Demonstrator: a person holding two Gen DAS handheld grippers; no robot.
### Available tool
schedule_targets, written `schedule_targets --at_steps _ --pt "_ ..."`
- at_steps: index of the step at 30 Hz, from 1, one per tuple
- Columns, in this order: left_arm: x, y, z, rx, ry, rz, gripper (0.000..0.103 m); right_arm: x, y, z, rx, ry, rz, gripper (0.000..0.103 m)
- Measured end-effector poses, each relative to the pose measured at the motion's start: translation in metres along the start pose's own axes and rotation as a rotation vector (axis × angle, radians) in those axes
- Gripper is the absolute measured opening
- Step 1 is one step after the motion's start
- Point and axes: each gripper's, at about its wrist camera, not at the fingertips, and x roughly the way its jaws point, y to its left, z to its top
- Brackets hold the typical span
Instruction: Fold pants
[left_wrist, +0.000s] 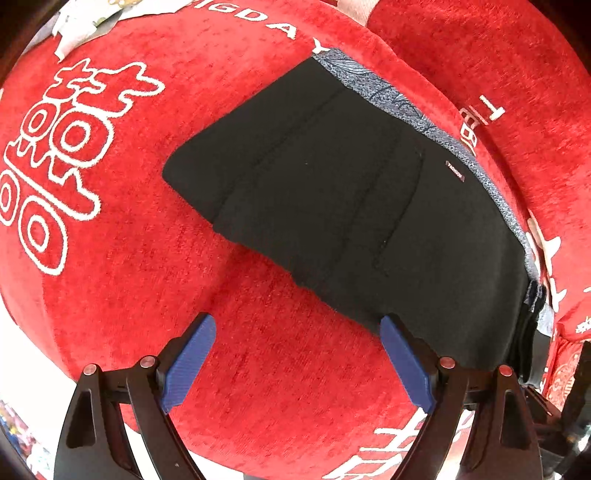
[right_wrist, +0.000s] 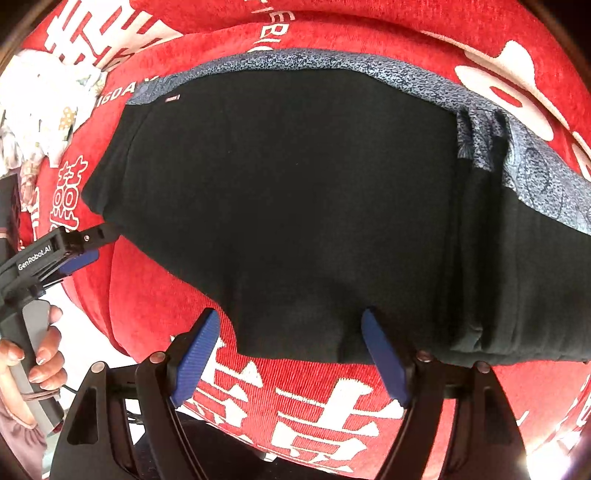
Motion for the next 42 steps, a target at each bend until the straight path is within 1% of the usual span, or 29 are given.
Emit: schedule_targets --at_steps 2,3,5,8,10,15,18,19,21,27,31,35,37,39,41,42 --pt "0.003 -0.002 0.007 -0.011 0.000 -0.012 0.091 0.001 0.000 0.002 0.000 0.001 0.002 0.082" --pt "0.005 -0.003 0.012 -0.025 -0.003 -0.030 0.091 0.002 0.000 0.003 0.000 0.002 0.003 0.082" --pt "0.005 0.000 0.019 -0.063 -0.018 -0.077 0.091 0.002 0.000 0.003 -0.001 0.004 0.007 0.082" --pt "0.002 0.018 0.028 -0.150 -0.048 -0.178 0.091 0.002 -0.001 0.004 -0.005 0.008 0.011 0.083" --pt "0.005 0.024 0.034 -0.172 -0.046 -0.216 0.091 0.003 -0.001 0.005 -0.007 0.010 0.014 0.083" --pt "0.017 0.026 0.039 -0.163 -0.037 -0.316 0.091 0.004 -0.001 0.007 -0.010 0.013 0.014 0.083" --pt "0.023 0.024 0.042 -0.184 -0.044 -0.409 0.091 0.005 0.000 0.006 -0.015 0.014 0.013 0.085" --pt "0.026 0.023 0.044 -0.196 -0.044 -0.452 0.091 0.006 0.000 0.007 -0.019 0.014 0.013 0.085" --pt "0.031 0.020 0.046 -0.202 -0.044 -0.488 0.091 0.007 0.002 0.007 -0.025 0.016 0.012 0.087" --pt "0.040 0.014 0.057 -0.204 -0.062 -0.471 0.091 0.009 0.004 0.008 -0.033 0.018 0.004 0.087" --pt "0.040 0.007 0.062 -0.207 -0.066 -0.429 0.091 0.010 0.007 0.009 -0.034 0.021 0.003 0.087" --pt "0.023 -0.009 0.060 -0.151 -0.125 -0.397 0.091 0.011 0.008 0.009 -0.034 0.020 0.004 0.087" --pt "0.021 -0.015 0.061 -0.140 -0.135 -0.365 0.091 0.011 0.007 0.009 -0.030 0.019 0.005 0.087" --pt "0.027 -0.020 0.063 -0.135 -0.127 -0.299 0.090 0.009 0.008 0.009 -0.028 0.017 0.002 0.087" --pt "0.032 -0.027 0.064 -0.118 -0.127 -0.191 0.076 0.000 0.009 0.011 -0.027 0.001 -0.013 0.087" --pt "0.034 -0.029 0.063 -0.099 -0.132 -0.143 0.067 -0.006 0.009 0.012 -0.032 -0.012 -0.012 0.087"
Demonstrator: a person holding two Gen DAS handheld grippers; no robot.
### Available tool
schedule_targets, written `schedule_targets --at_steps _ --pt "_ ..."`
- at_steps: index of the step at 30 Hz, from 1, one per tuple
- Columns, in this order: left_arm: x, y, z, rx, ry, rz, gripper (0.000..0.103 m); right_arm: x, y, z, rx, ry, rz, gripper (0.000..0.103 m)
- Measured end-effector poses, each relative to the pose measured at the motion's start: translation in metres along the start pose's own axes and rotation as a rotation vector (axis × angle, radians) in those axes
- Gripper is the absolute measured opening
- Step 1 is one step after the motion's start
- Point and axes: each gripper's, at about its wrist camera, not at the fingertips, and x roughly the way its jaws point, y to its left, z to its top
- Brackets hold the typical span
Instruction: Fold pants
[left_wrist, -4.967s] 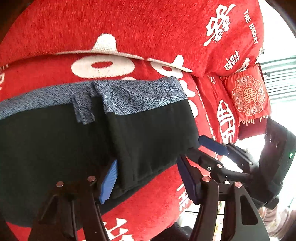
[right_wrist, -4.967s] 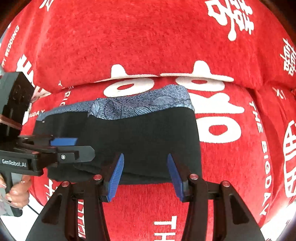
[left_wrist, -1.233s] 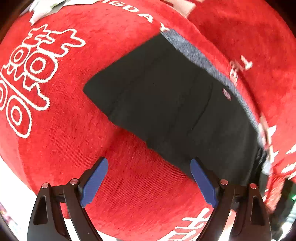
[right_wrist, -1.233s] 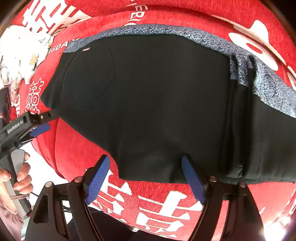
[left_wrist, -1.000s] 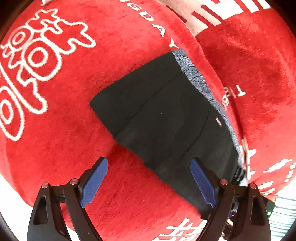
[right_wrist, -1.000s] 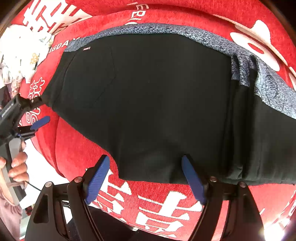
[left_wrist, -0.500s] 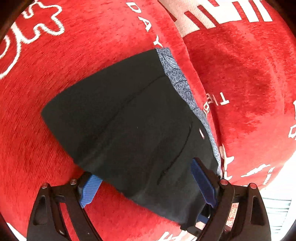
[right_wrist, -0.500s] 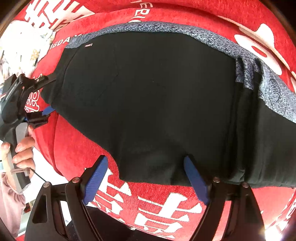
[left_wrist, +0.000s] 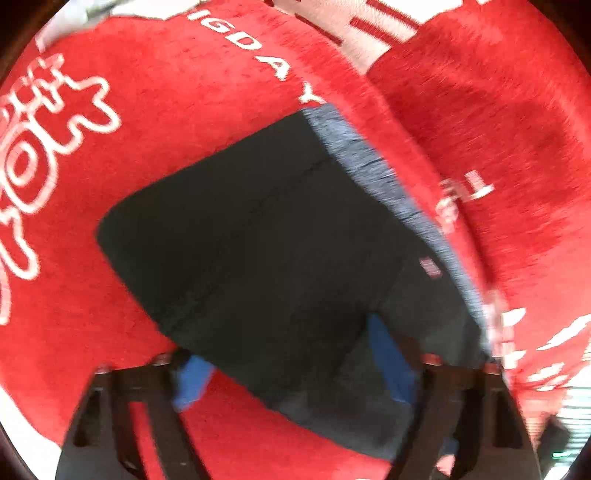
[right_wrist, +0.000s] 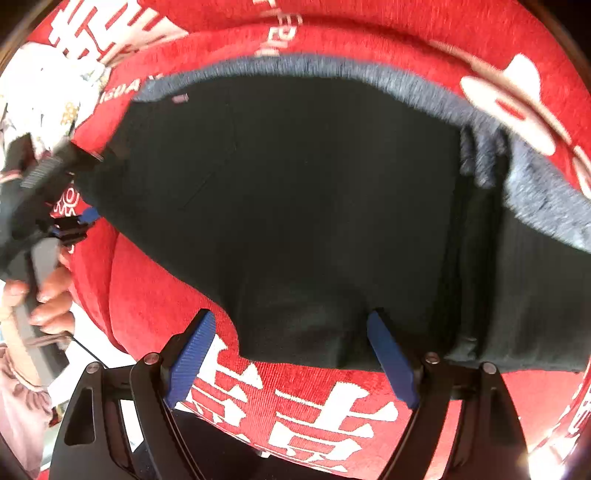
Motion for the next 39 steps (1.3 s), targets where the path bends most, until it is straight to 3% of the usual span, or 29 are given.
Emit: schedule_targets --at_steps 3,5,7,9,11,17,22,24,26,27,28,30,33,39 --pt "-0.008 -0.008 -0.004 0.093 -0.060 0.106 0.042 -0.026 0.004 0.010 -0.029 -0.066 0.050 0.087" --pt "-0.013 -0.031 -0.013 0.259 -0.120 0.219 0.039 -0.042 0.007 0.025 -0.050 -0.092 0.090 0.087" --pt "-0.010 -0.064 -0.034 0.511 -0.216 0.396 0.037 -0.054 0.013 0.047 -0.071 -0.096 0.136 0.087" --pt "-0.004 -0.081 -0.051 0.652 -0.276 0.495 0.037 -0.062 0.025 0.073 -0.097 -0.093 0.186 0.087" --pt "-0.001 -0.085 -0.060 0.721 -0.303 0.537 0.037 -0.064 0.047 0.104 -0.145 -0.068 0.250 0.087" --pt "0.004 -0.084 -0.055 0.740 -0.315 0.535 0.037 -0.032 0.138 0.172 -0.292 0.089 0.354 0.087" --pt "-0.005 -0.083 -0.064 0.746 -0.329 0.529 0.037 0.022 0.208 0.178 -0.468 0.281 0.295 0.087" --pt "-0.007 -0.082 -0.067 0.746 -0.332 0.527 0.037 0.037 0.215 0.175 -0.500 0.331 0.271 0.087" --pt "-0.010 -0.083 -0.067 0.750 -0.338 0.526 0.037 0.053 0.219 0.175 -0.489 0.373 0.261 0.074" --pt "-0.010 -0.084 -0.068 0.749 -0.335 0.523 0.037 0.060 0.218 0.178 -0.470 0.390 0.257 0.043" --pt "-0.011 -0.084 -0.068 0.744 -0.323 0.514 0.037 0.066 0.214 0.178 -0.441 0.402 0.255 0.030" --pt "-0.016 -0.085 -0.070 0.749 -0.328 0.499 0.037 0.065 0.205 0.179 -0.410 0.377 0.268 0.024" --pt "-0.035 -0.102 -0.077 0.782 -0.367 0.485 0.037 0.042 0.188 0.175 -0.390 0.297 0.348 0.023" --pt "-0.088 -0.154 -0.093 0.810 -0.447 0.395 0.037 -0.032 0.122 0.156 -0.283 0.126 0.590 0.023"
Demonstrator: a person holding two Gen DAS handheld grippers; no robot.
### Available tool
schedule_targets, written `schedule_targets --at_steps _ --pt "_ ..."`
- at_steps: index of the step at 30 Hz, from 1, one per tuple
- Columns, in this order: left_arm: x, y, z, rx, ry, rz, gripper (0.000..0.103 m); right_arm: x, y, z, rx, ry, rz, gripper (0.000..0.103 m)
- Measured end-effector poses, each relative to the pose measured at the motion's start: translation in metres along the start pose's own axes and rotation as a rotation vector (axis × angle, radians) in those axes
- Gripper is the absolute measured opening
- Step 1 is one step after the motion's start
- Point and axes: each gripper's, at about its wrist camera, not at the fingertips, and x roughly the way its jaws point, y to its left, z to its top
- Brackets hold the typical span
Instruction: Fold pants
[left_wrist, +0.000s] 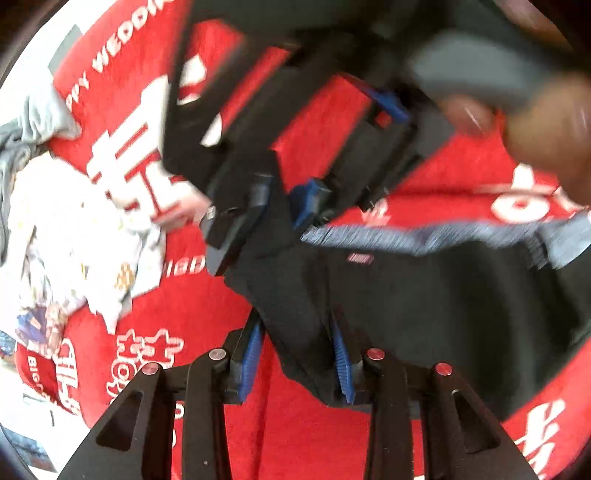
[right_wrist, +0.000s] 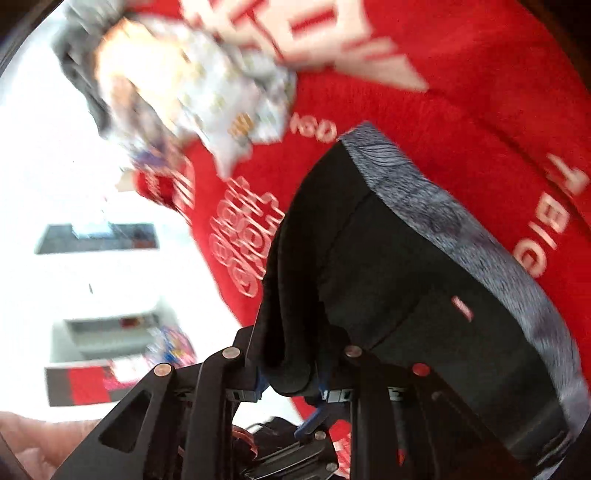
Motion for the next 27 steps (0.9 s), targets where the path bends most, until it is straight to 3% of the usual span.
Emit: schedule_targets --at_steps 2,7,14,17,21,27 --pt "-0.021 -0.013 0.015 0.013 -0.043 -0.025 0.037 -0.037 -0.004 -0.020 0.028 -0.087 0.060 0.023" --pt "-0.064 -0.058 0.047 0.069 -0.129 -0.103 0.037 -0.123 -0.021 -0.075 0.054 -0.267 0.111 0.023" --pt "-0.113 -0.171 0.066 0.266 -0.229 -0.199 0.037 -0.229 -0.082 -0.183 0.156 -0.493 0.137 0.023" --pt "-0.119 -0.222 0.063 0.339 -0.220 -0.272 0.037 -0.264 -0.121 -0.233 0.241 -0.567 0.133 0.023" --pt "-0.117 -0.292 0.049 0.442 -0.174 -0.359 0.037 -0.277 -0.180 -0.299 0.385 -0.632 0.133 0.023" --pt "-0.095 -0.371 0.005 0.603 -0.072 -0.374 0.037 -0.249 -0.266 -0.364 0.581 -0.632 0.145 0.023"
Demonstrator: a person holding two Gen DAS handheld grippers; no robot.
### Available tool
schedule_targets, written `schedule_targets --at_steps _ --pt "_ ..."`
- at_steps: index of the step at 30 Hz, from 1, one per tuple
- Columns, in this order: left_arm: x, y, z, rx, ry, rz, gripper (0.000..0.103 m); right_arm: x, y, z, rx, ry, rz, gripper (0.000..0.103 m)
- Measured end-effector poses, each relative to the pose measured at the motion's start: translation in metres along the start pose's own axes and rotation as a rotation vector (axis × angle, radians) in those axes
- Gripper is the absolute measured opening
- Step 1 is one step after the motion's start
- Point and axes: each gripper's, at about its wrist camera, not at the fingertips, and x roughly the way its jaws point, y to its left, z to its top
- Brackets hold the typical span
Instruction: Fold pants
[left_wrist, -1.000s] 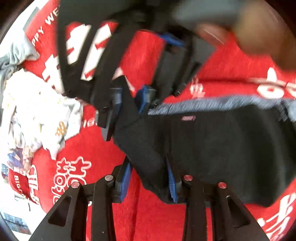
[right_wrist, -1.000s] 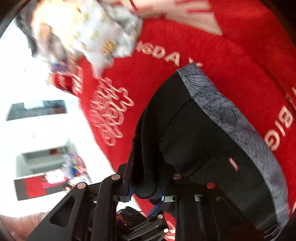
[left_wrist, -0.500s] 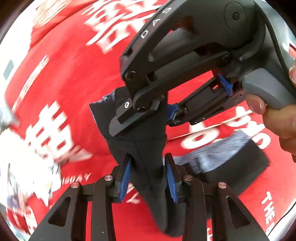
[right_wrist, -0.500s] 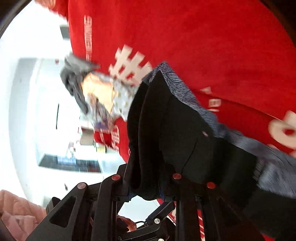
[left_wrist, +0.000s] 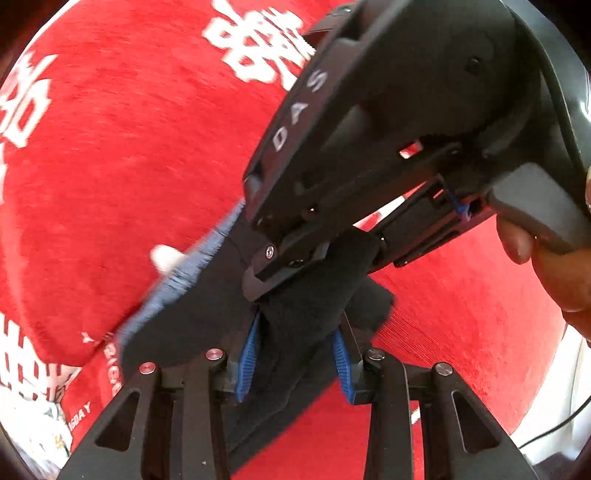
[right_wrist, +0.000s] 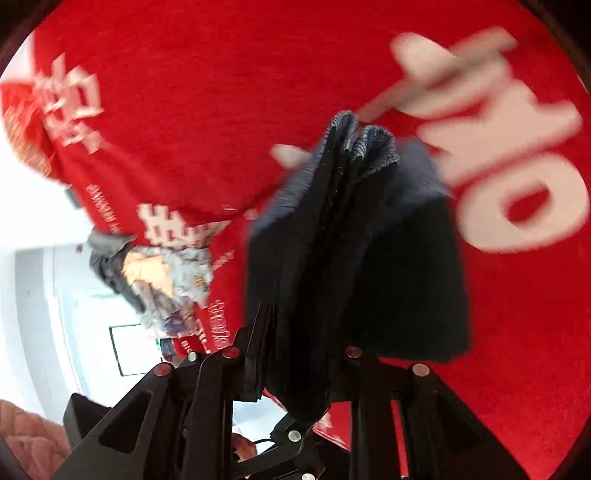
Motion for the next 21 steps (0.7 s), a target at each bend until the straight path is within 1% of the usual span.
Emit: schedule_targets --at_steps 1,3,4,5,6,8,10,13,15,16,17,18,19,21 --pt "0.008 -0.007 -0.002 0.015 0.023 0.001 0.037 0.004 -0.017 -0.001 0.025 0.002 -0.010 0.023" --pt "0.017 -0.016 -0.005 0.042 0.048 0.010 0.038 0.010 -0.037 0.000 0.059 0.008 -0.020 0.023" --pt "0.017 -0.018 -0.007 0.057 0.054 0.021 0.044 0.013 -0.045 0.000 0.076 0.010 -0.016 0.023" --pt "0.015 -0.018 -0.006 0.059 0.056 0.019 0.047 0.013 -0.050 -0.003 0.081 0.010 -0.011 0.024" --pt "0.012 -0.017 -0.005 0.049 0.057 0.005 0.050 0.012 -0.050 -0.004 0.083 0.007 -0.008 0.026" --pt "0.002 -0.006 -0.005 0.010 0.069 -0.041 0.050 0.006 -0.047 -0.006 0.080 0.007 -0.014 0.031" --pt "-0.007 0.008 -0.005 -0.030 0.083 -0.068 0.057 0.000 -0.041 -0.007 0.089 0.006 -0.030 0.036" --pt "-0.026 0.046 -0.010 -0.144 0.089 -0.064 0.058 -0.015 -0.034 -0.010 0.085 -0.015 -0.127 0.037" --pt "-0.032 0.073 -0.016 -0.206 0.101 -0.035 0.058 -0.026 -0.029 -0.012 0.066 -0.048 -0.234 0.037" --pt "-0.035 0.090 -0.020 -0.251 0.114 -0.006 0.058 -0.034 -0.024 -0.013 0.047 -0.071 -0.286 0.034" --pt "-0.036 0.104 -0.028 -0.287 0.126 0.016 0.058 -0.040 -0.018 -0.015 0.023 -0.094 -0.318 0.029" --pt "-0.036 0.116 -0.035 -0.328 0.142 0.039 0.058 -0.045 -0.009 -0.016 -0.003 -0.114 -0.327 0.024" --pt "-0.035 0.133 -0.043 -0.379 0.169 0.063 0.058 -0.050 -0.001 -0.018 -0.029 -0.129 -0.329 0.024" --pt "-0.027 0.154 -0.063 -0.452 0.226 0.078 0.058 -0.048 0.017 -0.021 -0.070 -0.136 -0.324 0.024"
